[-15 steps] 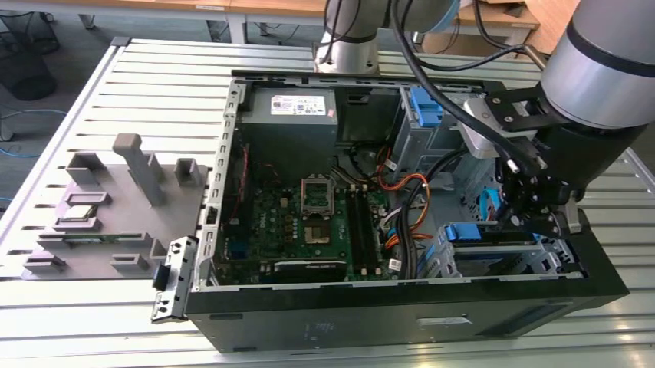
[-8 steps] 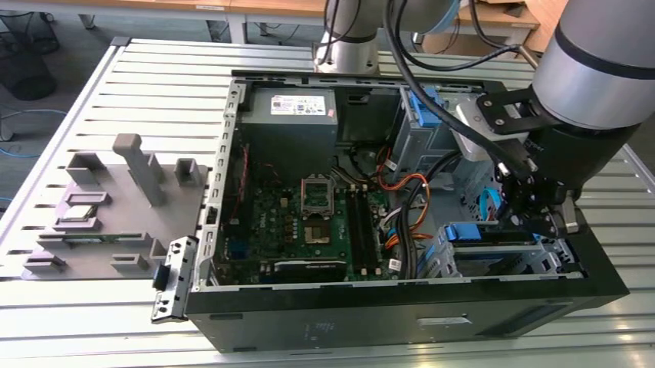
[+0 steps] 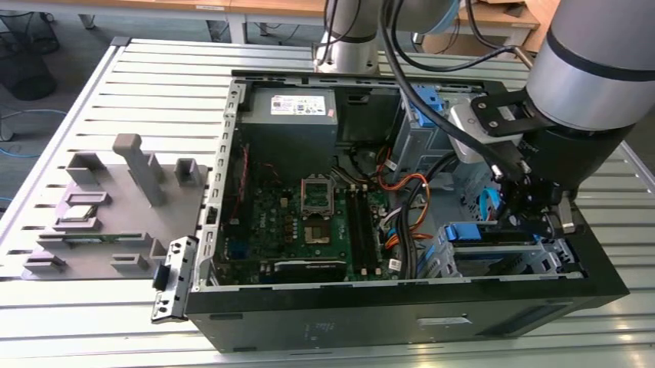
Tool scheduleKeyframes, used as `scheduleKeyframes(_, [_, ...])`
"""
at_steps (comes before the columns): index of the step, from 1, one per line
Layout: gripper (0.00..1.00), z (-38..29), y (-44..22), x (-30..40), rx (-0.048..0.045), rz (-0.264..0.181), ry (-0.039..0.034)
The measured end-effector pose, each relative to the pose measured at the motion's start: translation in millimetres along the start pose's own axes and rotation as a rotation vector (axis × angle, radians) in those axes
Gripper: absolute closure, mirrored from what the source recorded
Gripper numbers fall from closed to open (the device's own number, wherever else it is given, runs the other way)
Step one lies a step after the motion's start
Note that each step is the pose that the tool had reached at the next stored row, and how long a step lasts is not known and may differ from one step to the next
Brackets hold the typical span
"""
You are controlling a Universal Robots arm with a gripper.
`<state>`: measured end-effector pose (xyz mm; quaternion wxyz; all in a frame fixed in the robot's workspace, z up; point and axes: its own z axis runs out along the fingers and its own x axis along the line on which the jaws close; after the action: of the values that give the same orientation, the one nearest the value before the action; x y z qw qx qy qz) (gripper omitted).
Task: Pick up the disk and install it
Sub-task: 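Insert the first disk wire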
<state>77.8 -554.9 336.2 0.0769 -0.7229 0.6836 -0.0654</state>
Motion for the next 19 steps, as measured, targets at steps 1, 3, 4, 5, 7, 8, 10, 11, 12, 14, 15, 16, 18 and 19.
scheduleKeyframes(1, [0.84,0.3,0.5,0.0,0.0022,0.000,0.0000])
scheduleKeyframes(3, [0.84,0.7,1.3,-0.1,0.0077,0.000,0.0003])
scheduleKeyframes(4, [0.84,0.7,1.9,-0.1,0.0121,0.000,0.0003])
scheduleKeyframes(5, [0.84,0.7,2.6,-0.1,0.0171,0.000,-0.0003])
scheduleKeyframes(7, [0.84,0.9,3.9,-0.2,0.0257,0.000,-0.0014])
scheduleKeyframes(8, [0.84,0.9,4.6,-0.2,0.0284,0.000,-0.0016])
scheduleKeyframes(10, [0.84,0.8,4.9,-0.2,0.0297,0.000,-0.0015])
scheduleKeyframes(11, [0.84,0.9,4.9,-0.2,0.0298,0.000,-0.0016])
scheduleKeyframes(12, [0.84,0.8,4.9,-0.2,0.0298,0.000,-0.0015])
scheduleKeyframes(14, [0.84,0.8,5.5,-0.3,0.0301,0.000,-0.0016])
scheduleKeyframes(15, [0.84,1.0,6.0,-0.4,0.0306,0.000,-0.0016])
scheduleKeyframes(16, [0.84,1.1,6.3,-0.4,0.0312,0.000,-0.0015])
scheduleKeyframes(18, [0.84,1.7,6.5,-0.4,0.0327,0.000,-0.0012])
scheduleKeyframes(19, [0.84,2.2,6.7,-0.4,0.0334,0.000,-0.0013])
